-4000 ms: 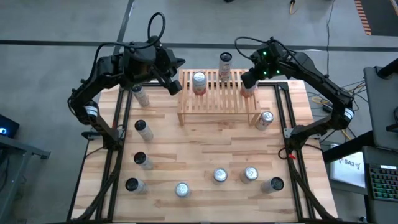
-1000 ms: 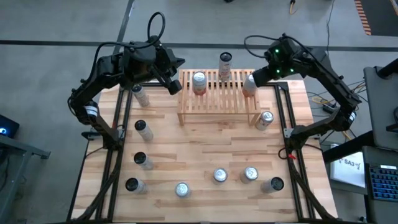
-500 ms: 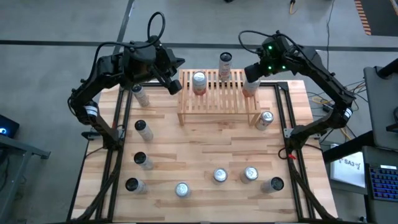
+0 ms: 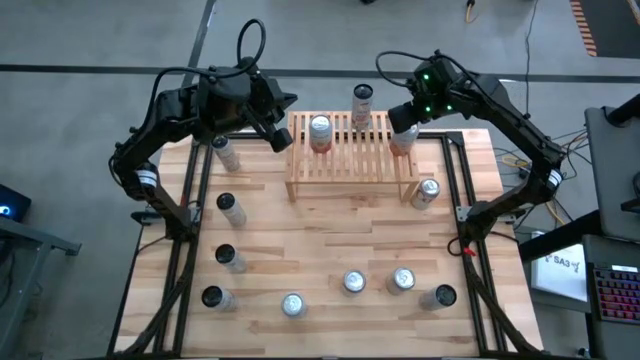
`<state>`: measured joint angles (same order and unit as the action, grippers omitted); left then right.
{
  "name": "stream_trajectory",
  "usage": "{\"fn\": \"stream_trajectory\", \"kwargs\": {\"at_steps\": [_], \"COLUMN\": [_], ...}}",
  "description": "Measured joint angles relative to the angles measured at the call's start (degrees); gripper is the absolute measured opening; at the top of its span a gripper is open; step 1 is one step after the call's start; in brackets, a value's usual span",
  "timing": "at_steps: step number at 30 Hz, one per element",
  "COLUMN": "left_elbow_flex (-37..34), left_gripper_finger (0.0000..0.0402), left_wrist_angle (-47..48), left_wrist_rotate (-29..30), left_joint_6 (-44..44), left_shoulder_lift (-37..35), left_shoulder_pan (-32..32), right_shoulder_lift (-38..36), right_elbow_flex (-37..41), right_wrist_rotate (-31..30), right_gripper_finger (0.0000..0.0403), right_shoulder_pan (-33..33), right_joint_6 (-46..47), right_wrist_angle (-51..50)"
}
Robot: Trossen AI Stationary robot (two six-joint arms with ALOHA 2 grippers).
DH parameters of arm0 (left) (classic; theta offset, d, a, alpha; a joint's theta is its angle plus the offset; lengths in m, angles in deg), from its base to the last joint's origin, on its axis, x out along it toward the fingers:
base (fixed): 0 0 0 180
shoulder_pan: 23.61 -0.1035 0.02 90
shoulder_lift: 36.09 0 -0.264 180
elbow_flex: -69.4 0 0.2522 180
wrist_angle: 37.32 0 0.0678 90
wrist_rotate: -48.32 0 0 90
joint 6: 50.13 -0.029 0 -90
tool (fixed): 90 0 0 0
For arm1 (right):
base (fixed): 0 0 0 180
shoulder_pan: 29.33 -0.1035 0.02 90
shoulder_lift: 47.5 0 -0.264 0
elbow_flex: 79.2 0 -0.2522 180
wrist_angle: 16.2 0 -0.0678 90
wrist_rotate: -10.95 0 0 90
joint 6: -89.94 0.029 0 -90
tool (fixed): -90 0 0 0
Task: Place canned beverage on shelf
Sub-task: Put the orange and white soda can on the shelf
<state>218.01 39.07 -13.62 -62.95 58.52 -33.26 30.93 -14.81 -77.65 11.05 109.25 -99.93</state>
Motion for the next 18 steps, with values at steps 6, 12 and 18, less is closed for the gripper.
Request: {"fn": "stream_trajectory", "kwargs": {"at_steps": [6, 12, 18], "left_elbow_flex": [0.0, 0.0, 0.0], "left_gripper_finger": [0.0, 0.0, 0.0], "left_wrist_angle": [0.0, 0.02, 0.01], "left_wrist_rotate": [0.01, 0.02, 0.02], "left_joint_6": [0.0, 0.0, 0.0], "left_shoulder_lift": [0.0, 0.0, 0.0], "left_shoulder_pan": [0.0, 0.0, 0.0], "right_shoulder_lift": [0.0, 0.12, 0.28], "right_elbow_flex": [0.53, 2.08, 2.31], "right_wrist_rotate": [-0.01, -0.05, -0.08], "right_gripper_finger": [0.0009, 0.0009, 0.0009], "right_shoulder_pan": [0.0, 0.0, 0.0], "right_joint_6": [-0.68, -2.59, -3.81], "right_wrist_angle": [0.08, 2.89, 3.24]}}
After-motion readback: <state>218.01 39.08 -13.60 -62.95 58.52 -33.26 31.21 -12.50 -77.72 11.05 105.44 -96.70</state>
